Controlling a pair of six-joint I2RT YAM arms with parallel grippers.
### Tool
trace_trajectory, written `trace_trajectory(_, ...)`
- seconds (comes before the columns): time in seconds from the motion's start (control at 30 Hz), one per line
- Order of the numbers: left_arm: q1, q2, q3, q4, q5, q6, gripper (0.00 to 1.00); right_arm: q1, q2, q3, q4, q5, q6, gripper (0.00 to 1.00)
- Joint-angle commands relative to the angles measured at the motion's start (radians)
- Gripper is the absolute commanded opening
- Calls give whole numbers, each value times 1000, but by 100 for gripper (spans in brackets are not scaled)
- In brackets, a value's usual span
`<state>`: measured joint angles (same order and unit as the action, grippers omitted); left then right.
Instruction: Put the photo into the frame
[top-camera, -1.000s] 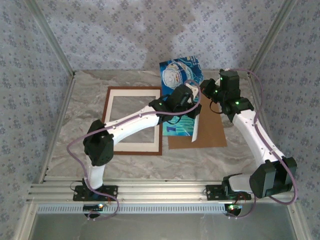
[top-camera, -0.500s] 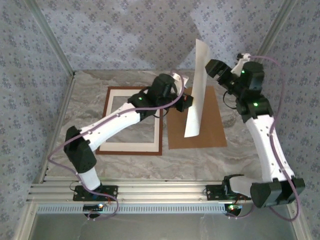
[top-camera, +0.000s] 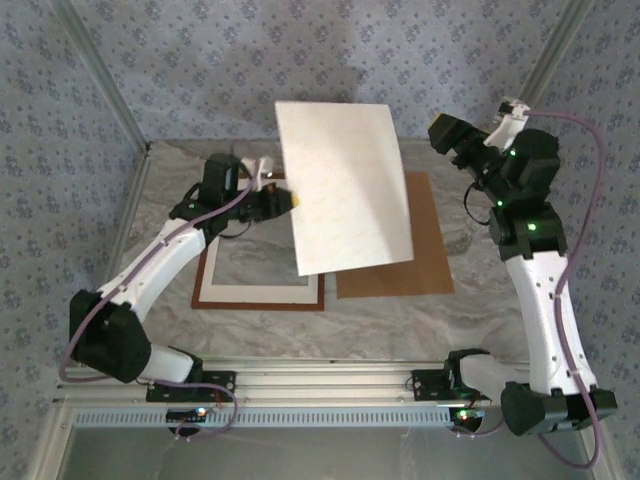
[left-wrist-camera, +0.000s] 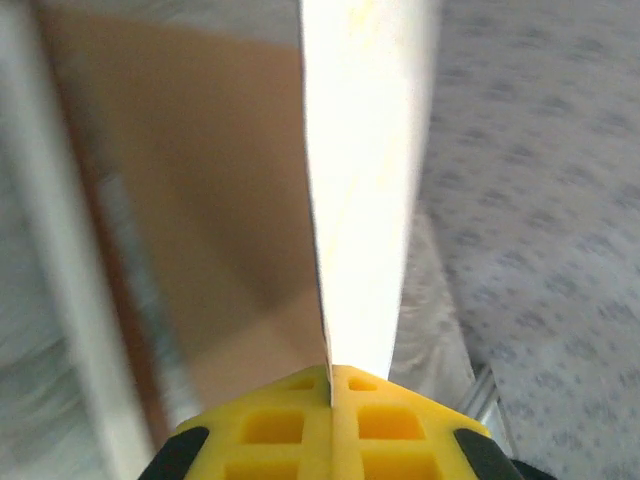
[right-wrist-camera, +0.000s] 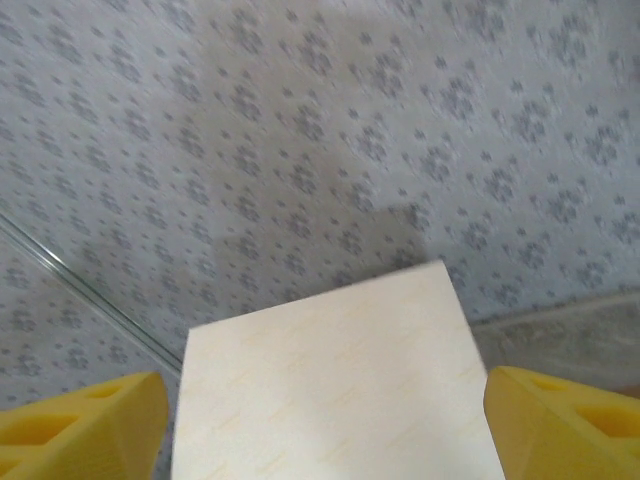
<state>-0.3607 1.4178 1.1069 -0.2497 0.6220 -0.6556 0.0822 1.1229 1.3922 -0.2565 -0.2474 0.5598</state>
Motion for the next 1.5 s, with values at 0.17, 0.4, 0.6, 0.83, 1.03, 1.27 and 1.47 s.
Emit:
trace_trajectory(0.17, 202, 124, -100, -182, -13, 104, 0, -15, 143, -104, 68, -108, 24, 84)
trace_trajectory(0.4, 217, 199, 8, -397, -220, 281, 0, 3, 220, -171, 170, -134, 27, 84)
trace_trajectory(0.6, 204, 212, 97, -538, -331, 405, 0, 15, 296, -166, 196, -151, 15, 84)
trace_trajectory(0.83, 198, 283, 229, -690, -462, 512, 0, 40, 343, -113, 218, -144, -7, 84)
trace_trajectory(1.03, 184, 338, 308, -732, -578, 581, 0, 65, 344, -121, 181, -83, -121, 86)
trace_trajectory(1.27, 169, 443, 436, -821, -696, 645, 0, 79, 339, -129, 147, -50, -157, 86)
trace_trajectory(1.47, 172, 471, 484, -839, -727, 627, 0, 86, 340, -131, 130, -26, -169, 86)
